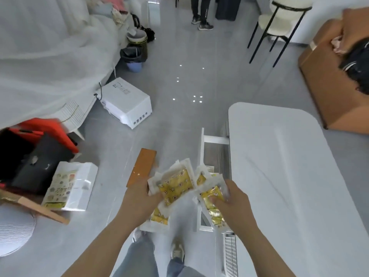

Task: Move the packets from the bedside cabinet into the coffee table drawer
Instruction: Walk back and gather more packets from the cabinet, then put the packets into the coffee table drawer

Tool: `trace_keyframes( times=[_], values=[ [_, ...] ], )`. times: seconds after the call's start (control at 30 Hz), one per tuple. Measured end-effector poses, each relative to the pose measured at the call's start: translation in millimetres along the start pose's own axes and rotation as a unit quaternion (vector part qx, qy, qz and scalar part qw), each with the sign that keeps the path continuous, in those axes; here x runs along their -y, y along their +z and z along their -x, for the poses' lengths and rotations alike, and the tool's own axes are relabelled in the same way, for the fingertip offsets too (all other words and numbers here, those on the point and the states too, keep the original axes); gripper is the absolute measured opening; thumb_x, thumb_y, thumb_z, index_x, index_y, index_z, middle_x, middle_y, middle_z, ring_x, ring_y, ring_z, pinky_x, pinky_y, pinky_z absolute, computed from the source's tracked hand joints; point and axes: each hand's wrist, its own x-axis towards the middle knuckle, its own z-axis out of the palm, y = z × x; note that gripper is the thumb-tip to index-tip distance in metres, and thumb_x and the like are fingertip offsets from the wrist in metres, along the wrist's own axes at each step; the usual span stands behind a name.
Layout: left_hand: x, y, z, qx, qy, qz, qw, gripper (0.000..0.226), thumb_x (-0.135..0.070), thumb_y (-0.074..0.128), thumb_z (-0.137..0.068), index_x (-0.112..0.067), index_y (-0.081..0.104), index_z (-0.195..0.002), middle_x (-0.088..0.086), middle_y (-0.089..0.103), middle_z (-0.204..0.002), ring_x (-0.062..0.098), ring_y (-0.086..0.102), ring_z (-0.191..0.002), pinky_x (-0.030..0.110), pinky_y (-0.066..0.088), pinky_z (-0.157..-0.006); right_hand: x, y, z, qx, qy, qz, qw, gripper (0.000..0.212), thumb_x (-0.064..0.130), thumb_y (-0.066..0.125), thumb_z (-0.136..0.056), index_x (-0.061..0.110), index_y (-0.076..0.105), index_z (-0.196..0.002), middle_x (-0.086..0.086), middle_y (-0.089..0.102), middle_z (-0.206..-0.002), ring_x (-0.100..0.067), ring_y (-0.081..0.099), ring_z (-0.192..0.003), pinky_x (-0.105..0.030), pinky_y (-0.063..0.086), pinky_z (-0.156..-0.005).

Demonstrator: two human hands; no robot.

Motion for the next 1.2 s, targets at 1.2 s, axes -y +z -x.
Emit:
trace_keyframes(
  times=[1.2],
  values=[
    [-168.3, 148.7, -354.1, 0.318, 0.176, -0.245, 0.899, 0.013, -0.012, 0.063, -0.077, 0.000, 0.058, -0.078, 0.008, 0.060, -0.067, 0.022, 0.055, -0.060, 0.028, 0.038, -0.052, -53.2, -24.7, -201.9, -0.256, 0.368, -0.134, 0.884, 0.020, 0.017, 0.066, -0.080, 0.018, 0.050, -0.091, -0.004, 0.061, -0.078, -0.026, 0.059, -0.072, -0.038, 0.050, -0.063]
  ],
)
